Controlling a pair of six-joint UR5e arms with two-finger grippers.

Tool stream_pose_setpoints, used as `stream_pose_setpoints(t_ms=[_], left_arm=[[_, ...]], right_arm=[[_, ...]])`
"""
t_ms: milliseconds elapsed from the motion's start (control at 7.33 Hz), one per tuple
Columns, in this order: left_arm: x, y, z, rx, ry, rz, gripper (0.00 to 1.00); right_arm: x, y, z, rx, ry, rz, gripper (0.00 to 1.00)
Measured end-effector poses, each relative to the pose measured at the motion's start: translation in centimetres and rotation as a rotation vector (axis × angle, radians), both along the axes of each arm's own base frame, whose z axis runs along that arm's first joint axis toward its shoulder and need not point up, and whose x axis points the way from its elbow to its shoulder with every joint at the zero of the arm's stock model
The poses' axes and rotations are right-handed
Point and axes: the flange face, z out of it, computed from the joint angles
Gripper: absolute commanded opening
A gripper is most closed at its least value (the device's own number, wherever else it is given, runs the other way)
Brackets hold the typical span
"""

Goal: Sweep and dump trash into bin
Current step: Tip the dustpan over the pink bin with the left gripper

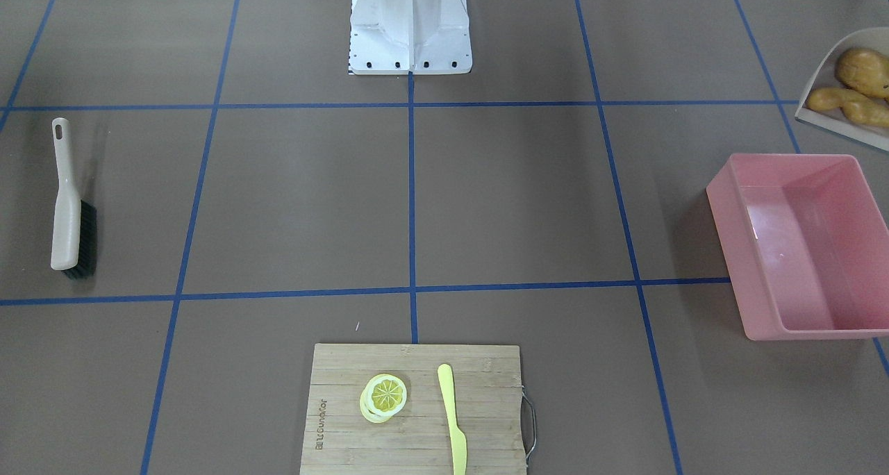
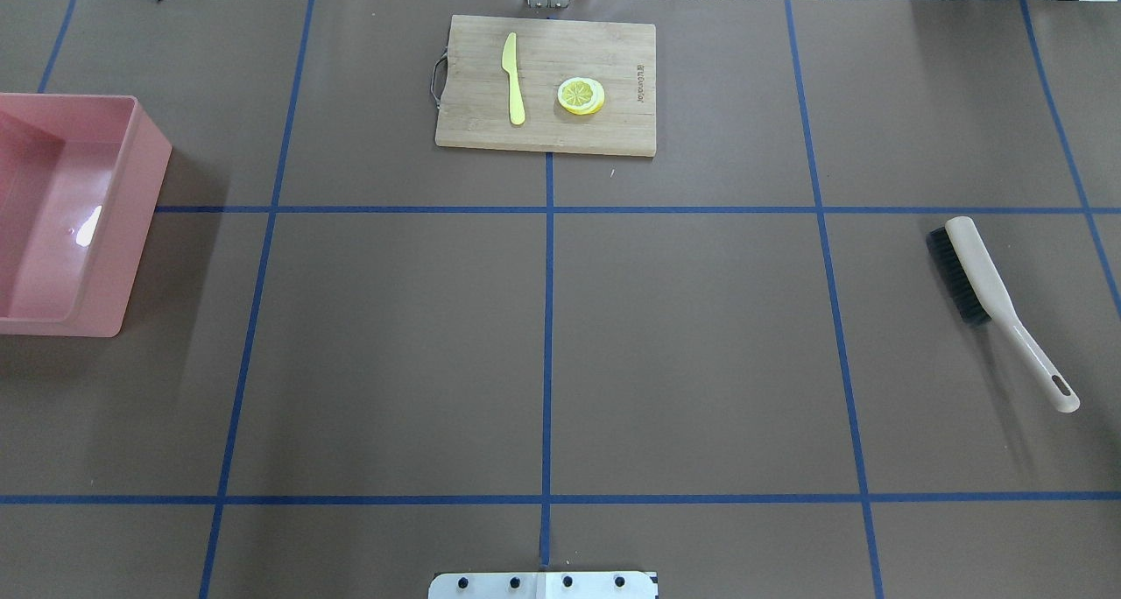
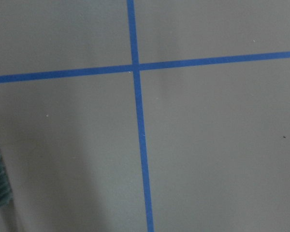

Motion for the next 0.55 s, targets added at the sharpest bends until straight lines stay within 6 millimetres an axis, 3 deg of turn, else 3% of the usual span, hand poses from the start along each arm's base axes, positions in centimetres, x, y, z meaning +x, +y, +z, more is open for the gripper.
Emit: stream_pose_setpoints(t_ms=[273, 545], left_arm=[[-1.1, -0.2, 2.8, -0.043, 0.010, 0.035, 0.00], [-1.8, -1.4, 5.9, -0.077, 0.019, 0.047, 0.00]], right_arm=[[1.6, 4.4, 0.7, 0.072, -0.014, -0.055, 1.00], [1.9, 6.4, 1.1, 0.152, -0.015, -0.081, 1.00]])
